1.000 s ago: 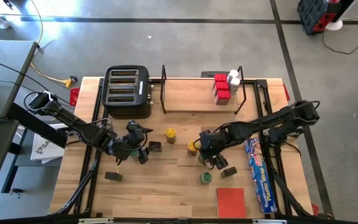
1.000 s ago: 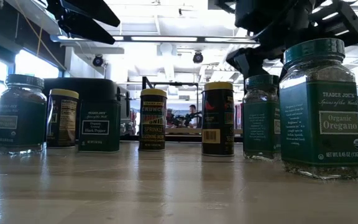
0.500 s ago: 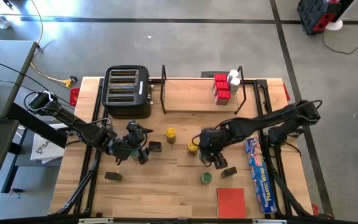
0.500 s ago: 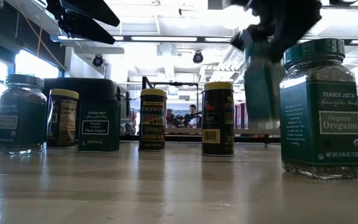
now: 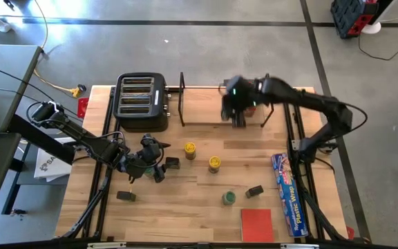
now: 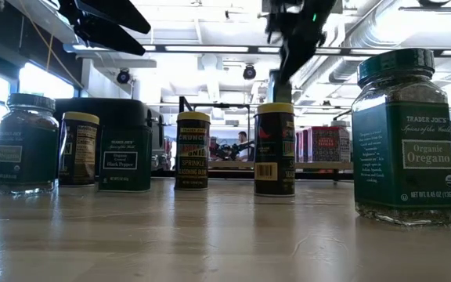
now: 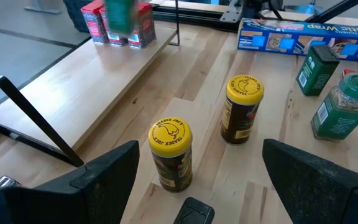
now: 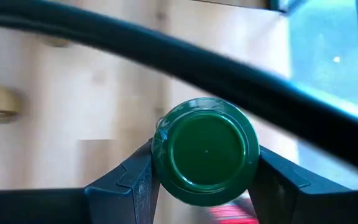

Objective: Shelf spices
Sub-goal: Put the top right green seasoning bottle on the shelf

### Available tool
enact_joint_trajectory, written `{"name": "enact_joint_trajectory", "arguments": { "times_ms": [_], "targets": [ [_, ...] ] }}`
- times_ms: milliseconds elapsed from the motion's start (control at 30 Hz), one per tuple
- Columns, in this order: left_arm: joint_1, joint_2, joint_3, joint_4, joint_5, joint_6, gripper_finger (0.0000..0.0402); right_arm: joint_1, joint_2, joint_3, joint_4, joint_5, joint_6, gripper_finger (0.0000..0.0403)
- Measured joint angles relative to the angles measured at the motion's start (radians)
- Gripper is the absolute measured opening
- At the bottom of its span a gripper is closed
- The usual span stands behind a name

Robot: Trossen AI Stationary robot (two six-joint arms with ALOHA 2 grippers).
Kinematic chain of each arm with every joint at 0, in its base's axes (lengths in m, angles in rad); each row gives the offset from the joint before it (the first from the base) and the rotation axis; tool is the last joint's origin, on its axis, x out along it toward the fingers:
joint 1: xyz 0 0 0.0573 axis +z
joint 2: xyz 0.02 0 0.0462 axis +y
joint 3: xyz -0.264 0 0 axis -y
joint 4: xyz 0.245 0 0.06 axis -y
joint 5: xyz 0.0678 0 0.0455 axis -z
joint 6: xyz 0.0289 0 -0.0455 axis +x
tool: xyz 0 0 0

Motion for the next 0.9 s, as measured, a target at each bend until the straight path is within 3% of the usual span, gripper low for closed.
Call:
{"name": "enact_joint_trajectory", "arguments": {
  "times_ms": [167,333,733,900],
  "targets": [
    [0.0,0.0,0.0,0.0,0.0,0.0,0.0337,-0.19,0.088,-0.001,0.098,-0.113,-0.114,0.0186],
    [0.0,0.0,0.0,0.001,0.0,0.0,0.0337,-0.3,0.187,0.006,0.134,-0.168,-0.164,0.0186],
    [0.0,0.0,0.0,0.008,0.0,-0.001,0.0337,-0.408,0.245,0.006,0.184,-0.19,-0.209,0.0186],
    [0.0,0.0,0.0,0.008,0.0,-0.002,0.0337,-0.427,0.245,0.006,0.189,-0.19,-0.177,0.0218]
  ]
}}
